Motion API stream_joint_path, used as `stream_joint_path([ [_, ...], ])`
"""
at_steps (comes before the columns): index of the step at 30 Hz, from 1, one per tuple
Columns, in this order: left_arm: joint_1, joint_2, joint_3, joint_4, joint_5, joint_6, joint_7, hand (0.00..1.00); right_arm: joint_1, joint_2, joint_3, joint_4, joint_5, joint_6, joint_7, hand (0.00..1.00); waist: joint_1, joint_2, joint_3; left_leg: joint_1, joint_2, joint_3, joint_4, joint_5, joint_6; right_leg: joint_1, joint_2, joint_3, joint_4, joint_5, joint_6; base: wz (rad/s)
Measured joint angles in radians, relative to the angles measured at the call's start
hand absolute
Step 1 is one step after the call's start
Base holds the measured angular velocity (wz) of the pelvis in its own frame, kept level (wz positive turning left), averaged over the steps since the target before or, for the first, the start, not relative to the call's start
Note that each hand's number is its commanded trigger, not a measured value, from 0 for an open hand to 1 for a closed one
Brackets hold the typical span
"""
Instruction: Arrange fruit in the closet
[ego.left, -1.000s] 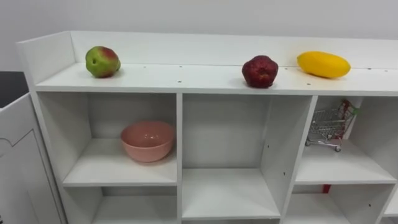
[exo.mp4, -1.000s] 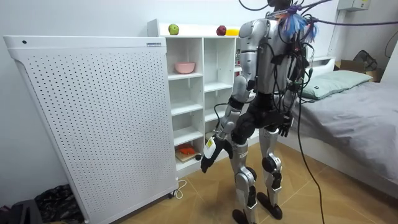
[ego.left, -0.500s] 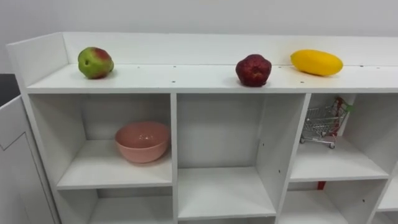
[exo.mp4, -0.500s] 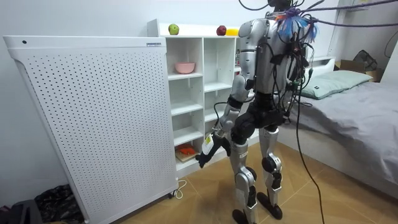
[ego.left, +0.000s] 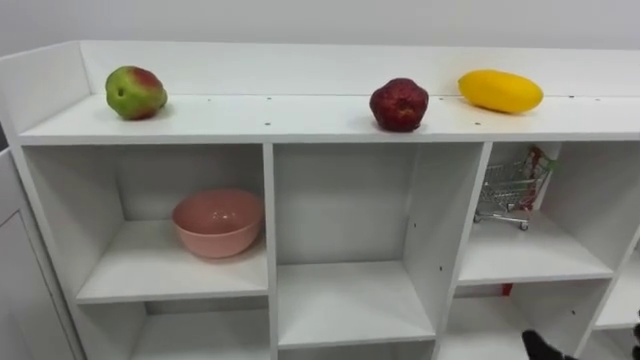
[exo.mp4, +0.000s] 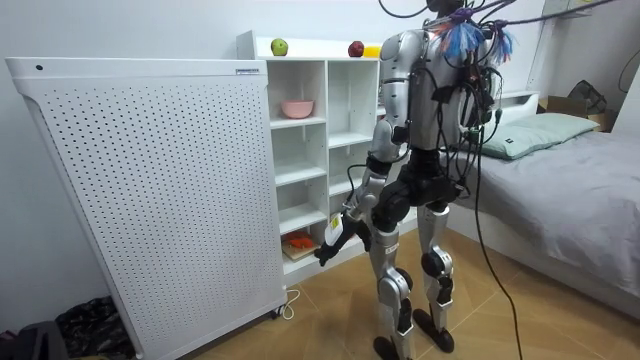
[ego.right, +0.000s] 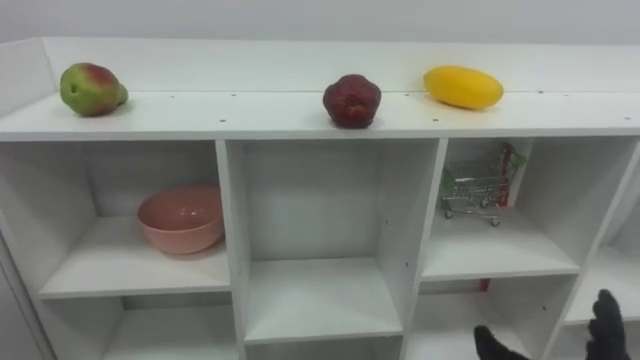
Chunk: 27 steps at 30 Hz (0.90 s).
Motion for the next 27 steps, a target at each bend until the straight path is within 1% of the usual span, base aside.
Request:
stream_joint_path([
  [2, -0.003, 0.003, -0.011, -0.001, 0.0, -0.009, -0.005, 0.0, -0.009, -0.005, 0.01, -0.054, -0.017, -0.005, -0.029, 0.0, 0.007, 0.001, -0.0002, 0.001, 0.001, 0.001, 0.0, 0.001, -0.002, 0.0, 0.001, 0.002, 0.0, 0.001, -0.001, -0.03],
  [4, -0.006, 0.008, -0.025, -0.001, 0.0, -0.023, -0.01, 0.0, -0.042, -0.022, 0.029, -0.098, -0.047, -0.037, -0.048, 0.0, 0.009, 0.001, 0.0002, 0.001, 0.001, 0.001, -0.001, 0.003, -0.003, 0.001, 0.002, 0.002, 0.0, 0.003, -0.003, 0.0],
  [6, -0.011, 0.01, -0.026, 0.0, -0.001, -0.031, -0.011, 0.0, -0.053, -0.042, 0.03, -0.142, -0.082, -0.049, -0.055, 0.0, 0.012, -0.001, 0.001, 0.0, 0.001, -0.004, -0.001, 0.005, -0.003, 0.001, 0.001, -0.002, 0.0, 0.004, -0.003, 0.06],
  [7, -0.011, 0.013, -0.026, 0.004, -0.001, -0.037, -0.012, 0.0, -0.059, -0.043, 0.029, -0.179, -0.1, -0.054, -0.063, 0.0, 0.012, -0.004, 0.0011, -0.002, 0.001, -0.009, -0.001, 0.006, -0.004, 0.001, 0.001, -0.009, -0.001, 0.004, -0.003, 0.1],
  [11, -0.015, 0.018, -0.025, 0.004, 0.0, -0.037, -0.031, 0.0, -0.095, -0.054, 0.029, -0.256, -0.136, -0.074, -0.068, 0.0, 0.017, -0.012, -0.0003, -0.011, 0.001, -0.015, 0.0, 0.009, -0.006, -0.004, 0.001, -0.015, -0.002, 0.004, -0.004, 0.05],
  [13, -0.024, 0.018, -0.024, 0.015, 0.001, -0.037, -0.044, 0.0, -0.125, -0.08, 0.028, -0.261, -0.142, -0.084, -0.059, 0.0, 0.03, -0.019, 0.0003, -0.015, 0.001, -0.016, 0.0, 0.009, -0.006, -0.003, 0.002, -0.016, -0.002, 0.005, -0.005, 0.0],
  [14, -0.027, 0.018, -0.024, 0.022, 0.001, -0.037, -0.047, 0.0, -0.131, -0.084, 0.028, -0.262, -0.143, -0.084, -0.055, 0.0, 0.034, -0.021, -0.0002, -0.015, 0.001, -0.016, 0.0, 0.009, -0.006, -0.001, 0.002, -0.017, -0.002, 0.005, -0.005, 0.0],
  [16, -0.036, 0.018, -0.025, 0.04, 0.004, -0.036, -0.06, 0.0, -0.17, -0.091, 0.028, -0.26, -0.14, -0.085, -0.028, 0.0, 0.037, -0.028, 0.0042, -0.016, 0.001, -0.018, 0.003, 0.009, -0.006, -0.002, 0.002, -0.018, -0.002, 0.005, -0.005, 0.0],
  [18, -0.038, 0.022, -0.016, 0.037, 0.011, -0.036, -0.074, 0.0, -0.206, -0.1, 0.028, -0.258, -0.139, -0.085, -0.016, 0.0, 0.04, -0.03, 0.007, -0.023, 0.001, -0.023, 0.009, 0.009, -0.006, -0.005, 0.001, -0.023, -0.002, 0.006, -0.006, 0.07],
  [21, -0.041, 0.03, -0.016, 0.031, 0.011, -0.035, -0.088, 0.0, -0.267, -0.11, 0.031, -0.247, -0.138, -0.087, 0.009, 0.0, 0.042, -0.031, 0.0082, -0.025, 0.0, -0.034, 0.011, 0.01, -0.006, -0.005, 0.0, -0.033, -0.003, 0.006, -0.006, 0.1],
  [24, -0.05, 0.033, -0.017, 0.019, 0.012, -0.026, -0.094, 0.0, -0.33, -0.112, 0.035, -0.202, -0.127, -0.086, 0.023, 0.0, 0.057, -0.037, 0.0075, -0.025, 0.0, -0.047, 0.012, 0.013, -0.008, -0.001, 0.0, -0.043, -0.003, 0.006, -0.007, 0.11],
  [26, -0.053, 0.034, -0.016, 0.007, 0.012, -0.023, -0.098, 0.0, -0.355, -0.116, 0.035, -0.179, -0.119, -0.085, 0.041, 0.0, 0.061, -0.039, 0.0075, -0.03, 0.0, -0.056, 0.012, 0.015, -0.008, 0.0, -0.001, -0.057, -0.003, 0.006, -0.007, 0.17],
  [27, -0.056, 0.035, -0.016, -0.001, 0.014, -0.02, -0.105, 0.0, -0.367, -0.122, 0.035, -0.17, -0.104, -0.083, 0.051, 0.0, 0.061, -0.043, 0.0088, -0.034, -0.002, -0.066, 0.012, 0.019, -0.008, 0.0, -0.004, -0.071, -0.003, 0.006, -0.007, 0.24],
])
